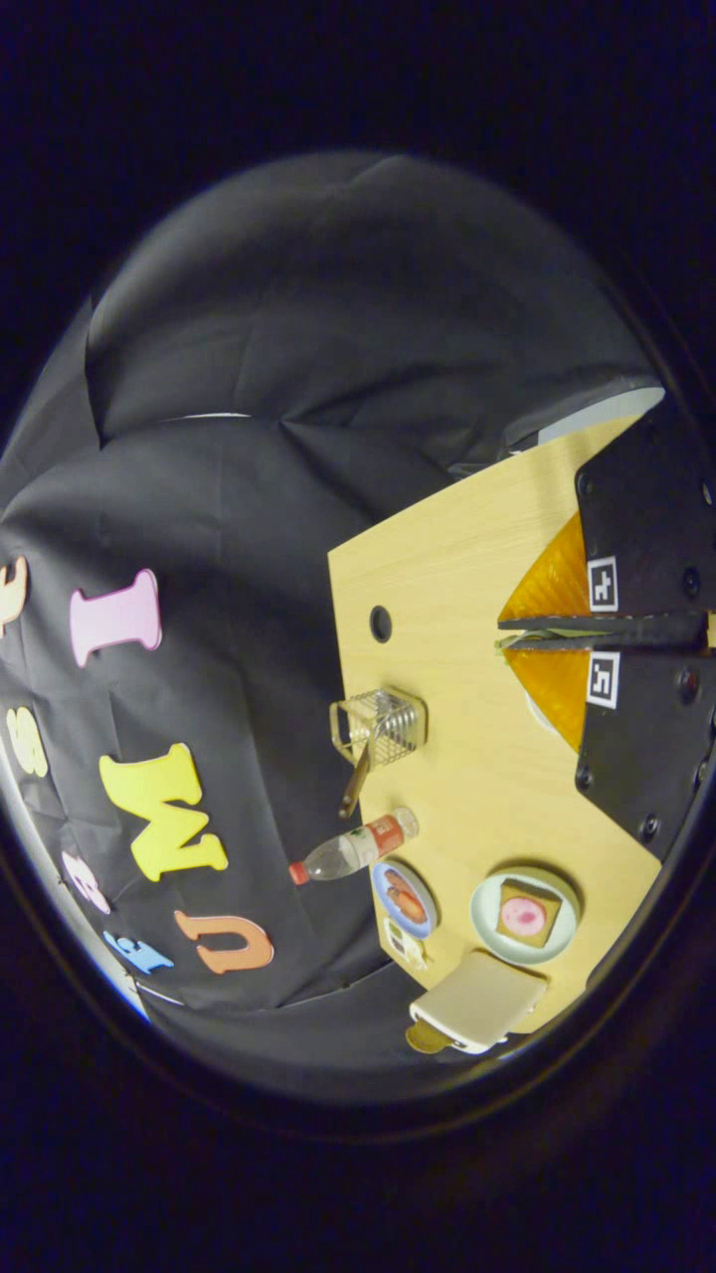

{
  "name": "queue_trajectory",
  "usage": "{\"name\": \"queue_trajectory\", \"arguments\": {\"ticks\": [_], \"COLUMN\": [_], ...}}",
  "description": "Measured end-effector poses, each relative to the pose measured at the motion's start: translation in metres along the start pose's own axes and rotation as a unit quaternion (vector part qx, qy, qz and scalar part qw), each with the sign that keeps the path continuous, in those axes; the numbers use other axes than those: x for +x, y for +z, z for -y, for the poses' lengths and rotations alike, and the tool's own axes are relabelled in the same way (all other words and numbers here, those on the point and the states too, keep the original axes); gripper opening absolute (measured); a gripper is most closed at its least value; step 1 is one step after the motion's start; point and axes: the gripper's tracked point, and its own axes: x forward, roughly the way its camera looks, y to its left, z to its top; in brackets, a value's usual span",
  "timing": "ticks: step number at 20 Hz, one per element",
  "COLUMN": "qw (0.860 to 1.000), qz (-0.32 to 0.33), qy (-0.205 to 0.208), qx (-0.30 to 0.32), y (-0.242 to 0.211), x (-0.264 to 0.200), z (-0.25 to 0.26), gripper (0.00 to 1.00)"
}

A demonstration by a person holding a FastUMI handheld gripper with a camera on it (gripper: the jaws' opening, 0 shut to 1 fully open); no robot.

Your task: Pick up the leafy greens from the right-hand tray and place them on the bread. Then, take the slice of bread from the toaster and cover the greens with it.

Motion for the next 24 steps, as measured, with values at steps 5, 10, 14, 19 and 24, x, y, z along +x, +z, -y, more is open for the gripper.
{"name": "queue_trajectory", "arguments": {"ticks": [5, 10, 14, 19, 24], "qw": [1.000, 1.000, 0.998, 0.992, 0.985], "qz": [0.022, 0.020, 0.014, -0.023, -0.051], "qy": [-0.015, 0.019, 0.066, 0.124, 0.153], "qx": [-0.006, -0.005, 0.006, 0.014, 0.061], "y": [0.021, 0.018, 0.007, -0.033, -0.053], "x": [-0.032, -0.041, -0.032, -0.011, 0.010], "z": [-0.073, -0.192, -0.294, -0.394, -0.426], "gripper": [0.00, 0.00, 0.00, 0.00, 0.00]}}
